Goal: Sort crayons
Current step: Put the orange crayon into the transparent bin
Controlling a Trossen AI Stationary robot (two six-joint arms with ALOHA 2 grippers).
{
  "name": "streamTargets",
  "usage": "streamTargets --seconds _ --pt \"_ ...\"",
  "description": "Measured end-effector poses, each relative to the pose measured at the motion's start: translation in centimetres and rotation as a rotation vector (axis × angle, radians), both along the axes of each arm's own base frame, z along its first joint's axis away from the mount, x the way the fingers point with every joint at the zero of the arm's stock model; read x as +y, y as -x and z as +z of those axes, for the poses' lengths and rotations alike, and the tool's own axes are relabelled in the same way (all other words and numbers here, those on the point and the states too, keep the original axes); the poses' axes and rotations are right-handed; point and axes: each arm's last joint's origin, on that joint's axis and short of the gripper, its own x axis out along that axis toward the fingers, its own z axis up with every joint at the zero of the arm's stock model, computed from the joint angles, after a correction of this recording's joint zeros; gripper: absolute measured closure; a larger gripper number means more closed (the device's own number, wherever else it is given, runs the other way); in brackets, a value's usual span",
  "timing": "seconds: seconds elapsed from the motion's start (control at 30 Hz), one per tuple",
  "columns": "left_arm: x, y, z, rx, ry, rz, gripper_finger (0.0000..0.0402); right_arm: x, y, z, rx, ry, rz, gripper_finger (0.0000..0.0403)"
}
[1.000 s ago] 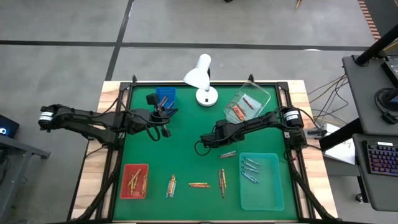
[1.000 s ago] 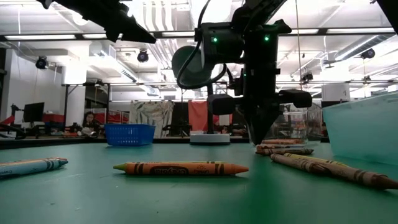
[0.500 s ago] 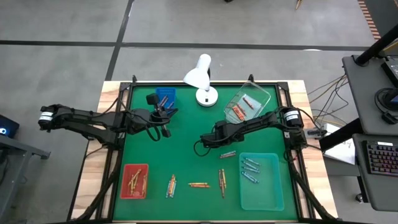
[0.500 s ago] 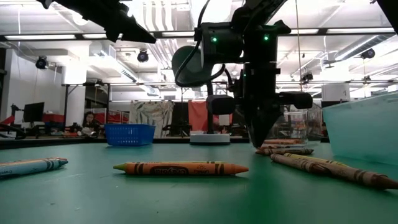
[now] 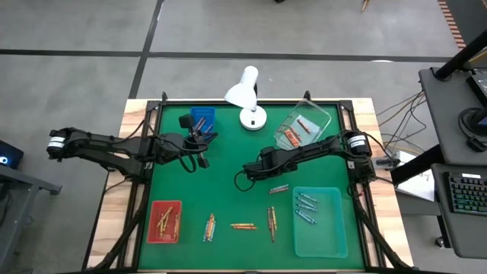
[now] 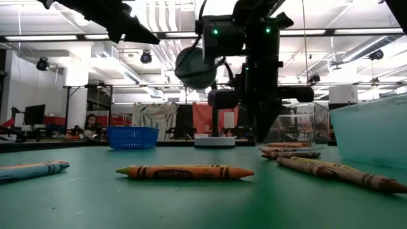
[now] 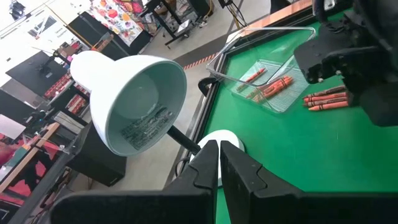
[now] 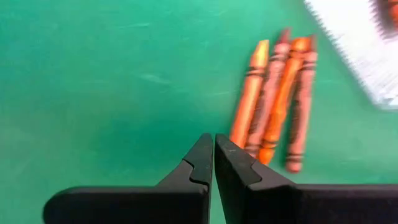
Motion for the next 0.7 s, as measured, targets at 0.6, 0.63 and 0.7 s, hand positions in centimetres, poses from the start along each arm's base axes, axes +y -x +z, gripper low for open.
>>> streamTargets --seconds 0.6,0.63,0.7 --pt "0.00 0.00 0.00 -0.004 0.006 0.001 0.0401 -0.47 0.37 -0.04 0.044 0.010 0.005 0.0317" --pt "0.00 0.00 -0.01 -0.003 0.007 0.002 0.0401 -0.46 0.37 -0.06 0.043 0.010 0.002 0.0311" --pt "0.00 0.01 -0.03 -0.001 0.007 0.002 0.0401 -0.47 0.44 -0.17 0.045 0.012 0.001 0.0304"
